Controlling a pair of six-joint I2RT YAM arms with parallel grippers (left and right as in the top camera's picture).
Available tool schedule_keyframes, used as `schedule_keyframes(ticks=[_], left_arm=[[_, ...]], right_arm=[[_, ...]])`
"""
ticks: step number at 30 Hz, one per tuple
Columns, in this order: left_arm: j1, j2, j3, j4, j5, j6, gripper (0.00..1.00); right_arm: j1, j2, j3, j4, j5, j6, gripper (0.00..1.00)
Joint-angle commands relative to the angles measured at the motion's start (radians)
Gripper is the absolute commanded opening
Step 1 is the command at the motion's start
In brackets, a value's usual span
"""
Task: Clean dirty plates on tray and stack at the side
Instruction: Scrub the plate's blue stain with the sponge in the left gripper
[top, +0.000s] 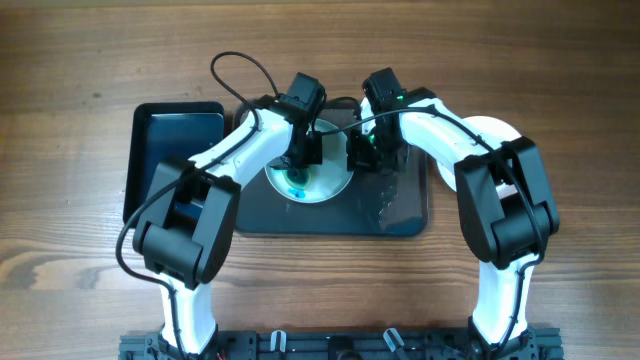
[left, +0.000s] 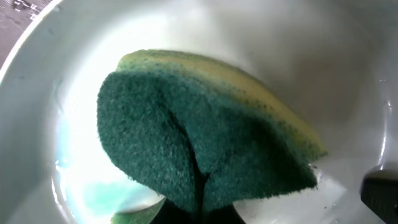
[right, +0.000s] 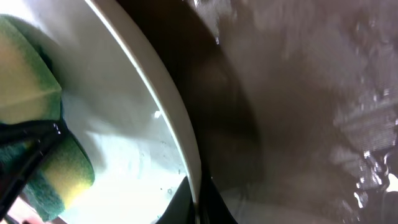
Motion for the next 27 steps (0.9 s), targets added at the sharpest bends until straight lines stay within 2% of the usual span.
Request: schedule_keyframes(ticks=[1, 2, 7, 10, 13, 15, 21, 23, 27], left_arm=[[-0.02, 0.027, -0.015, 0.001, -0.188, -0.101, 0.04], [-0.021, 0.027, -0.015, -0.002, -0.289, -0.137, 0.04], [-0.021, 0.027, -0.015, -0.002, -0.486, -0.139, 0.04], [-0.021, 0.027, -0.015, 0.001, -0.572, -0.138, 0.04], [-0.021, 0.027, -0.015, 0.01, -0.571, -0.12, 0.04], [-0.023, 0.027, -0.015, 0.026, -0.478, -0.061, 0.04], [-0.037, 0.027, -0.015, 0.087, 0.176, 0.217, 0.04], [-0.044, 0.027, -0.015, 0.092, 0.225, 0.243, 0.04], [-0.054, 0.027, -0.015, 0.094, 0.188, 0.264, 0.04]], right_arm=[[0.015, 0.028, -0.029, -0.045, -0.073, -0.131, 0.04], [0.015, 0.028, -0.029, -0.047, -0.082, -0.15, 0.04], [0.014, 0.028, -0.029, -0.046, -0.086, -0.155, 0.04], [0.014, 0.028, -0.029, -0.046, -0.086, -0.158, 0.04], [0.014, 0.028, -0.029, -0.044, -0.086, -0.158, 0.04], [0.014, 0.028, -0.029, -0.042, -0.087, -0.157, 0.04], [0.014, 0.028, -0.029, -0.032, -0.087, -0.158, 0.04], [0.014, 0.028, -0.029, -0.031, -0.087, -0.158, 0.04], [0.014, 0.028, -0.029, -0.032, -0.087, -0.159, 0.04]])
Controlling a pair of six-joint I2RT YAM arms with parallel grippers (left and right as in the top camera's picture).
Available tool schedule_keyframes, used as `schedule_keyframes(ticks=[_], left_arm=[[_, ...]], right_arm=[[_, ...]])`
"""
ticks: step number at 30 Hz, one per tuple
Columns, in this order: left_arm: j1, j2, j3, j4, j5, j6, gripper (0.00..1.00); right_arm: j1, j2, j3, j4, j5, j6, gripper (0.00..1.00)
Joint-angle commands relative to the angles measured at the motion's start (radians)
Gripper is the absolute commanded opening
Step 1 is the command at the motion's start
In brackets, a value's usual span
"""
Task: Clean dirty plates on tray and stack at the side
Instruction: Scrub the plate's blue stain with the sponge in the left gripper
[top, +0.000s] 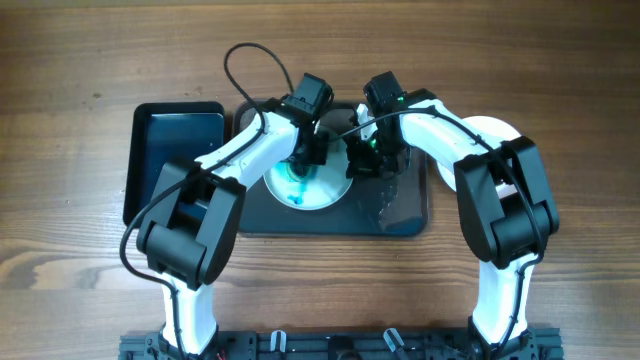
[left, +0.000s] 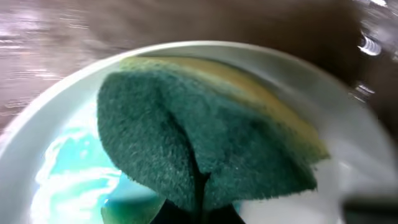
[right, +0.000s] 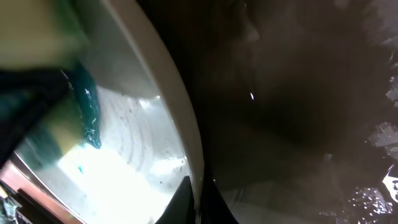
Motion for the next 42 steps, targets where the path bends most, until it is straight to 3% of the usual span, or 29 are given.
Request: schedule_keyframes(ticks=[1, 5, 8, 11, 14, 19, 23, 25, 29, 34, 37, 42], left_arm=[[-0.029, 0.021, -0.008, 0.011, 0.137, 0.085, 0.04], [-0.024, 0.021, -0.008, 0.023, -0.079, 0.024, 0.04], [-0.016, 0.021, -0.008, 0.004, -0.393, -0.156, 0.04], [-0.015, 0.021, -0.008, -0.06, -0.57, -0.306, 0.04], [-0.015, 0.021, -0.008, -0.092, -0.525, -0.318, 0.04], [-0.023, 0.021, -0.008, -0.112, -0.061, -0.271, 0.04], [-0.034, 0.021, -0.008, -0.079, 0.384, -0.082, 0.04], [-0.038, 0.021, -0.008, -0.076, 0.469, -0.021, 0.04], [-0.033, 0.021, -0.008, -0.072, 0.412, -0.03, 0.04], [0.004, 0.021, -0.002, -0.188, -0.097, -0.372, 0.04], [0.018, 0.021, -0.002, -0.285, -0.254, -0.448, 0.04], [0.016, 0.021, -0.002, -0.342, -0.246, -0.448, 0.04]], right_arm=[[0.016, 0.027, -0.018, -0.002, -0.033, -0.062, 0.04], [0.016, 0.027, -0.018, -0.002, -0.032, -0.062, 0.04], [0.016, 0.027, -0.018, -0.002, -0.032, -0.062, 0.04], [0.016, 0.027, -0.018, -0.002, -0.032, -0.062, 0.04], [0.016, 0.027, -0.018, 0.001, -0.032, -0.061, 0.04], [0.016, 0.027, -0.018, 0.004, -0.032, -0.061, 0.04], [0.016, 0.027, -0.018, 0.004, -0.032, -0.061, 0.04], [0.016, 0.027, -0.018, 0.004, -0.032, -0.061, 0.04], [0.016, 0.027, -0.018, 0.004, -0.033, -0.061, 0.04], [0.016, 0.027, -0.018, 0.003, -0.032, -0.062, 0.04], [0.016, 0.027, -0.018, 0.005, -0.032, -0.061, 0.04], [0.016, 0.027, -0.018, 0.009, -0.032, -0.054, 0.04]])
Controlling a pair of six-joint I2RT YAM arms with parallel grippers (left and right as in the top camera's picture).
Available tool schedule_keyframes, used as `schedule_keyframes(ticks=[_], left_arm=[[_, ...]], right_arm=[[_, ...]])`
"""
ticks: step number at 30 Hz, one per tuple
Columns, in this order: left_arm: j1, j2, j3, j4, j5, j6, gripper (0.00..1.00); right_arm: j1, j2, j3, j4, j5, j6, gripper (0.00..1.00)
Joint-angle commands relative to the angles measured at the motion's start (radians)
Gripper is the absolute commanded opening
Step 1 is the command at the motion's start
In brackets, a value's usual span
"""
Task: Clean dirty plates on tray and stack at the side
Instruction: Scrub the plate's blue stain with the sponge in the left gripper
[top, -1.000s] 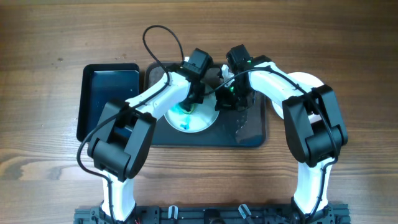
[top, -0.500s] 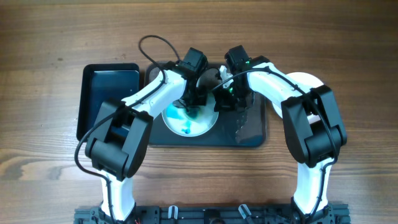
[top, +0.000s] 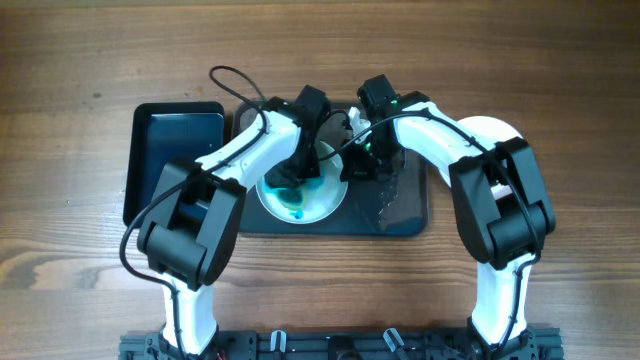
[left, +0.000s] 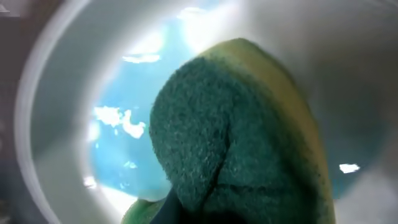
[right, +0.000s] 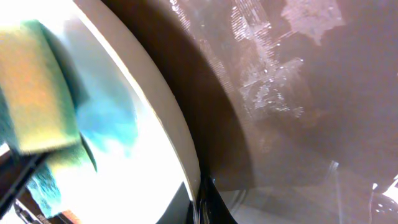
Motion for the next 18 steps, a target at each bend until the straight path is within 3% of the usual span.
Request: schedule_keyframes(ticks=[1, 3, 8, 11, 16, 18], left_arm=[[0.015, 0.02, -0.018, -0.026, -0.113, -0.068, 0.04], [0.011, 0.02, -0.018, -0.023, -0.02, -0.048, 0.04], [0.011, 0.02, -0.018, 0.039, 0.418, 0.254, 0.04], [0.011, 0.02, -0.018, 0.064, 0.573, 0.366, 0.04], [0.014, 0.02, -0.018, 0.14, 0.539, 0.354, 0.04], [0.023, 0.02, -0.018, 0.163, 0.378, 0.238, 0.04]], right_arm=[[-0.005, 0.023, -0.015, -0.001, -0.009, -0.02, 0.04], [-0.005, 0.023, -0.015, -0.002, -0.008, -0.02, 0.04], [-0.005, 0.023, -0.015, -0.001, -0.009, -0.02, 0.04], [-0.005, 0.023, -0.015, -0.002, -0.009, -0.02, 0.04], [-0.005, 0.023, -0.015, -0.002, -0.008, -0.02, 0.04], [-0.005, 0.023, -0.015, -0.002, -0.009, -0.02, 0.04]])
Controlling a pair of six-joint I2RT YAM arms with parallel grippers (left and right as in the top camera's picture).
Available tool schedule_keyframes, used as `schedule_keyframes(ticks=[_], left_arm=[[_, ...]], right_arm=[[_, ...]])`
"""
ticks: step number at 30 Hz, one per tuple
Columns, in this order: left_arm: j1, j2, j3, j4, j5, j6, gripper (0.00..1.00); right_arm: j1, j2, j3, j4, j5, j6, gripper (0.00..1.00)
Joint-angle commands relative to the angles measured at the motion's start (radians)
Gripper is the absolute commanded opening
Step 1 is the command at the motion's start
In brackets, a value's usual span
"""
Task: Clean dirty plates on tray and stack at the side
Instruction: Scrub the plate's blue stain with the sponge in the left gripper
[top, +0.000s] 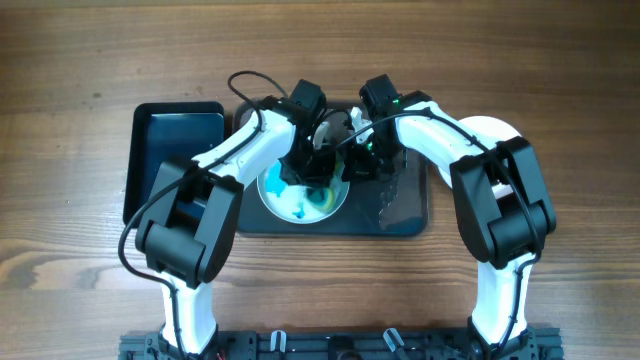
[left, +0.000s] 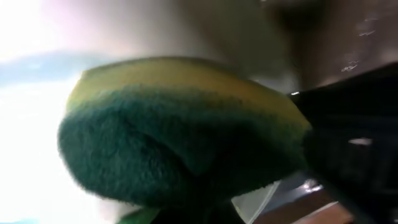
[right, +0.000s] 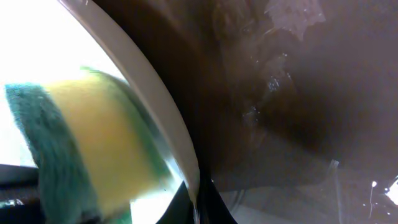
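A white plate (top: 300, 203) smeared with blue-green soap lies on the dark wet tray (top: 400, 215). My left gripper (top: 306, 165) is shut on a green and yellow sponge (left: 180, 130) and presses it on the plate's upper right part. In the right wrist view the sponge (right: 93, 149) lies close inside the plate's rim (right: 155, 106). My right gripper (right: 198, 200) is shut on that right rim, and in the overhead view this gripper (top: 352, 168) is beside the sponge.
A black bin (top: 170, 150) stands to the left of the tray. A white plate (top: 495, 130) lies on the table to the right, partly under my right arm. Water drops (right: 273, 81) cover the tray's right half.
The sponge has moved from the plate's left and middle part to its right side, close to the rim that my right gripper holds. More blue soap shows on the plate's lower half.
The left gripper held the sponge on the plate at every moment, and the right gripper stayed shut on the right rim. The sponge stood at the plate's middle, then its upper part, then over the blue soap, and now by the right rim.
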Motion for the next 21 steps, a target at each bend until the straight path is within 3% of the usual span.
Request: schedule_keyframes(ticks=[1, 3, 6, 12, 17, 21], left_arm=[[0.008, 0.019, -0.011, 0.032, -0.193, -0.143, 0.04], [0.02, 0.019, -0.011, 0.018, -0.394, -0.262, 0.04], [0.038, 0.019, -0.011, 0.007, -0.59, -0.333, 0.04], [0.056, 0.019, -0.011, -0.06, -0.783, -0.444, 0.04], [0.051, 0.019, -0.011, -0.129, -0.708, -0.438, 0.04], [0.043, 0.019, -0.011, -0.135, -0.333, -0.176, 0.04]], right_arm=[[0.0, 0.022, -0.015, 0.005, -0.006, -0.02, 0.04], [0.0, 0.022, -0.015, 0.005, -0.006, -0.021, 0.04], [0.0, 0.022, -0.015, 0.005, -0.006, -0.021, 0.04], [0.0, 0.022, -0.015, 0.005, -0.006, -0.021, 0.04], [0.0, 0.022, -0.015, 0.005, -0.006, -0.02, 0.04], [0.0, 0.022, -0.015, 0.005, -0.006, -0.02, 0.04]])
